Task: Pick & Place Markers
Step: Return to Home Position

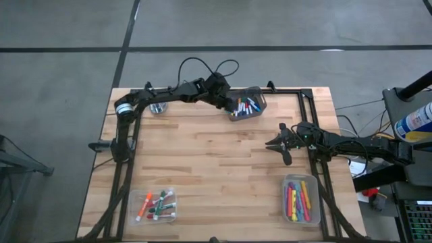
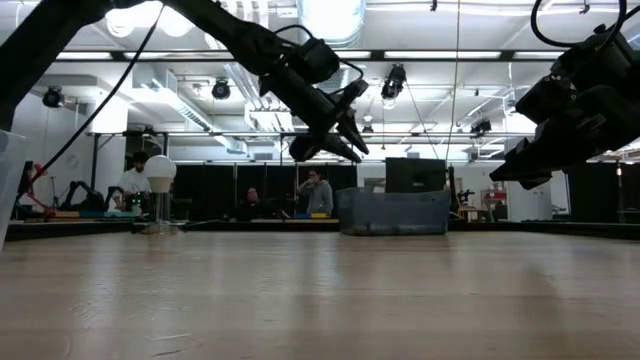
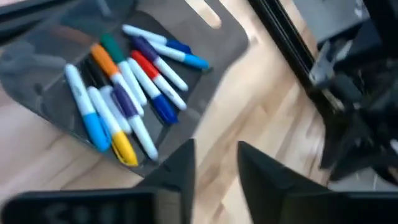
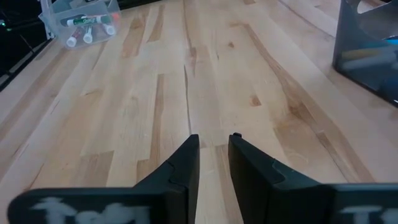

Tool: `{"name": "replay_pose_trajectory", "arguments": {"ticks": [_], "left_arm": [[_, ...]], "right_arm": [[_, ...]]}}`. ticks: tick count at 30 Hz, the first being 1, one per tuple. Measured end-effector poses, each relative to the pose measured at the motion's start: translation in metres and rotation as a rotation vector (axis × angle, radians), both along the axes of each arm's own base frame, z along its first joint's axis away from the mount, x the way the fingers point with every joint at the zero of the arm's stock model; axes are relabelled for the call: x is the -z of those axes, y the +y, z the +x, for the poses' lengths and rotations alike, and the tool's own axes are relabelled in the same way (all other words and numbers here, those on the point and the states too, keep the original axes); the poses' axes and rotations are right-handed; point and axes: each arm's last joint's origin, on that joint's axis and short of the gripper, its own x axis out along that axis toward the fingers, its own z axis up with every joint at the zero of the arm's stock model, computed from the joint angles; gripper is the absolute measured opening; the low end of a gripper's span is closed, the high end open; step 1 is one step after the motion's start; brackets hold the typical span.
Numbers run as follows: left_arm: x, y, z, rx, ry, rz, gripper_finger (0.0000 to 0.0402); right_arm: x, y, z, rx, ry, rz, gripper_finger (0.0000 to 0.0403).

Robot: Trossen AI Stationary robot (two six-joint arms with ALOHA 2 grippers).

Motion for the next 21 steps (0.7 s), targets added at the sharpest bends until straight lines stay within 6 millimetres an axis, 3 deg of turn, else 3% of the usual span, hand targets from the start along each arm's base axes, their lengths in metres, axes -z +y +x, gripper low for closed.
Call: {"name": "replay_pose_trajectory", "arguments": {"ticks": [4,11,16,21], "left_arm": [[-0.008,-0.012,-0.003,0.052,0.020,0.016,0.0021],[-0.050,-0.061,-0.016,0.172,-0.129,0.277,0.0001],[-0.081,-0.085,-0.055,0.237,-0.374,0.336,0.0000],[-0.088,-0.102,-0.109,0.209,-0.408,0.374,0.0000]], "right_arm": [[0.000,0.000,0.000,0.000,0.000,0.000,0.0084],[0.000,0.000,0.000,0.000,0.000,0.000,0.0085],[0.000,0.000,0.000,0.000,0.000,0.000,0.0076],[0.000,0.000,0.000,0.000,0.000,0.000,0.0069]]}}
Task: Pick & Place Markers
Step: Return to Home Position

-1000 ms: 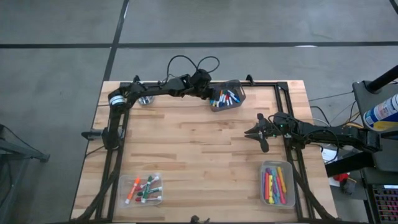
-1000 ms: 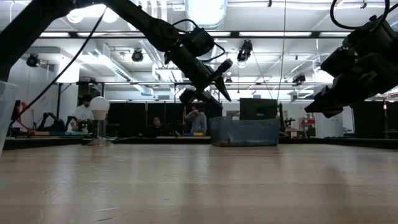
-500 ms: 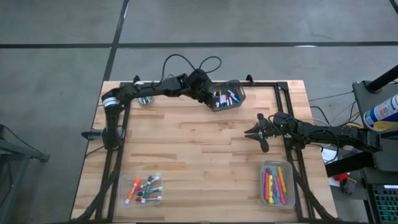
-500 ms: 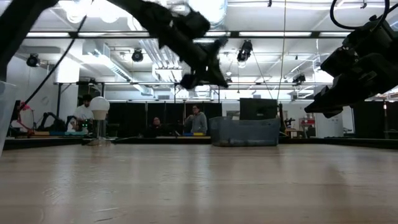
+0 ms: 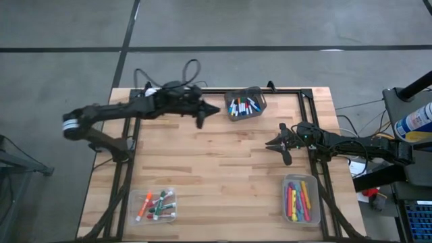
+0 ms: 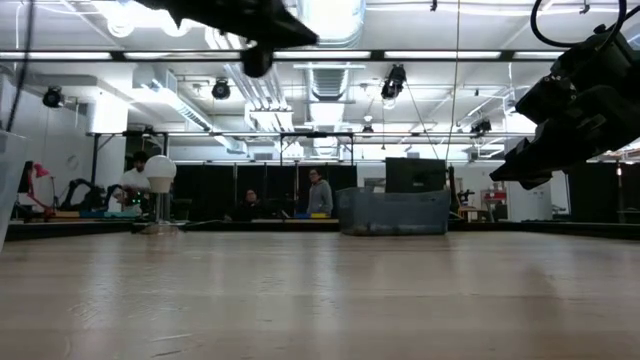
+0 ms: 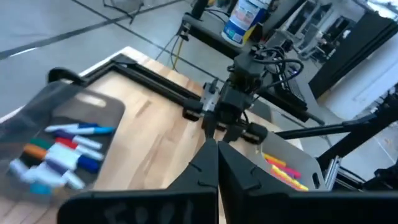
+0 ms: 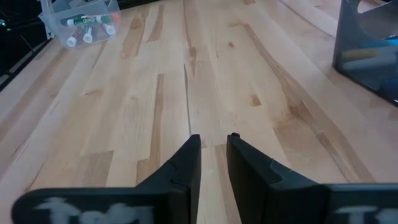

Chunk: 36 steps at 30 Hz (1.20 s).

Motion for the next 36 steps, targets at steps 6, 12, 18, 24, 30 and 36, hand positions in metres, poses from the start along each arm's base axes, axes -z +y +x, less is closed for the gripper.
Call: {"name": "replay_pose_trajectory", "arguments": {"ticks": [6,12,18,24,30,36], "left_arm": [[0.003,-0.019,-0.059,-0.003,-0.056,0.024,0.0000],[0.022,-0.033,-0.100,-0.005,-0.083,0.023,0.0000],[0.058,-0.040,-0.122,-0.004,-0.041,0.010,0.0000],[0.105,-0.046,-0.136,-0.002,0.040,-0.074,0.0000],[0.133,-0.054,-0.149,0.043,-0.015,-0.088,0.0000],[0.114,-0.068,-0.167,0.082,-0.339,0.121,0.0000]], "right_arm": [[0.000,0.000,0.000,0.000,0.000,0.000,0.0072],[0.000,0.000,0.000,0.000,0.000,0.000,0.0081],[0.000,0.000,0.000,0.000,0.000,0.000,0.0086],[0.000,0.000,0.000,0.000,0.000,0.000,0.0082],[0.000,0.000,0.000,0.000,0.000,0.000,0.0072],[0.000,0.000,0.000,0.000,0.000,0.000,0.0068]]}}
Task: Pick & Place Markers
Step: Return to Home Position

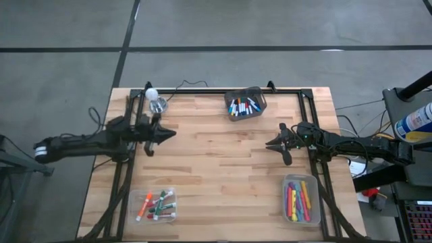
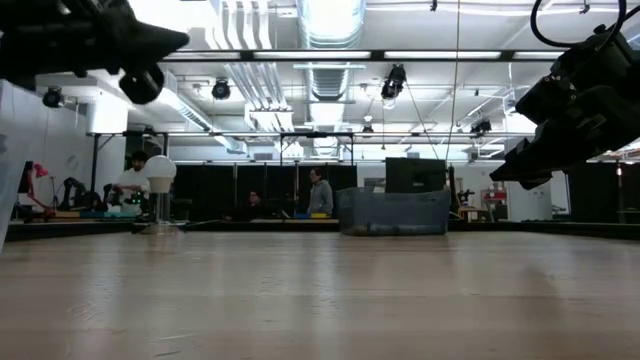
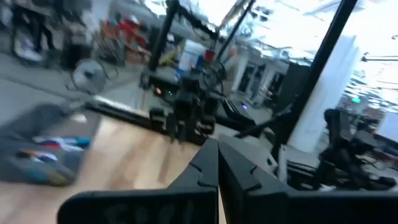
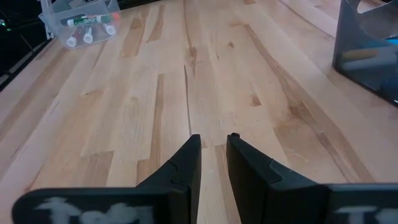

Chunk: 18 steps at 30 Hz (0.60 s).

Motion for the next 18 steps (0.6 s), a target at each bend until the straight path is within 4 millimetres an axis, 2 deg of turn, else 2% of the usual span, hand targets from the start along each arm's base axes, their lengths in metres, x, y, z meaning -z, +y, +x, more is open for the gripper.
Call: {"name": "replay_pose_trajectory", "arguments": {"ticks": [6,10,18], "left_arm": [[-0.008,-0.012,-0.016,-0.018,-0.026,0.145,0.0000],[-0.006,-0.016,-0.023,-0.024,0.000,0.125,0.0000],[0.009,-0.017,-0.023,0.005,0.044,0.123,0.0000]], "right_arm": [[0.000,0.000,0.000,0.000,0.000,0.000,0.0077],[0.000,0.000,0.000,0.000,0.000,0.000,0.0082],[0.000,0.000,0.000,0.000,0.000,0.000,0.0086]]}}
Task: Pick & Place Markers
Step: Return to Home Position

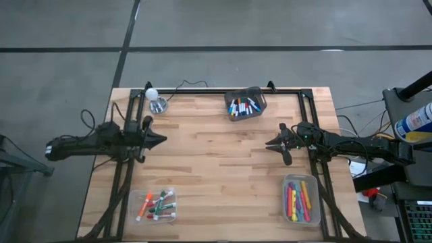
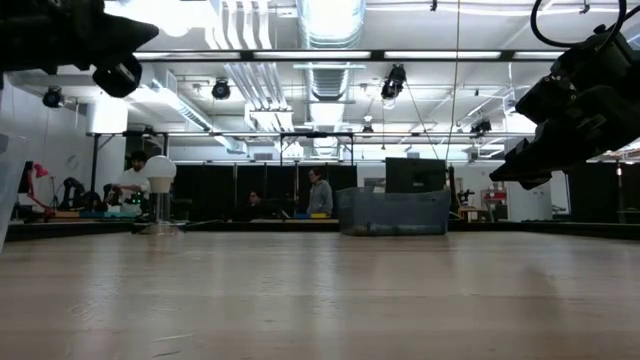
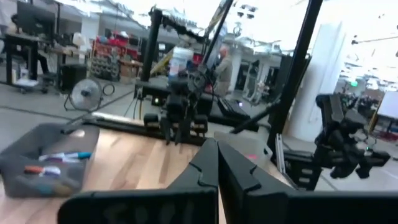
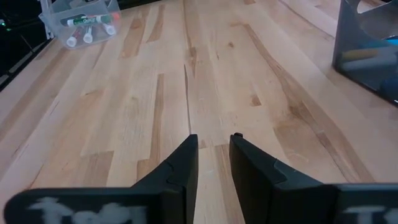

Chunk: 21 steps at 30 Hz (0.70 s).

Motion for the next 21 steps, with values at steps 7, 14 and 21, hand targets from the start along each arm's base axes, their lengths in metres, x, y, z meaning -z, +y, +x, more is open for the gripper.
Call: {"name": "replay_pose_trajectory", "arguments": {"ticks": [7,14,21], "left_arm": [[0.011,0.000,0.002,0.000,0.034,-0.003,0.0000],[0.025,0.000,0.004,0.000,0.075,-0.006,0.0000],[0.045,0.000,0.006,0.000,0.138,-0.010,0.0000]], "right_arm": [[0.000,0.000,0.000,0.000,0.000,0.000,0.0074],[0.000,0.000,0.000,0.000,0.000,0.000,0.0069],[0.000,0.000,0.000,0.000,0.000,0.000,0.0079]]}}
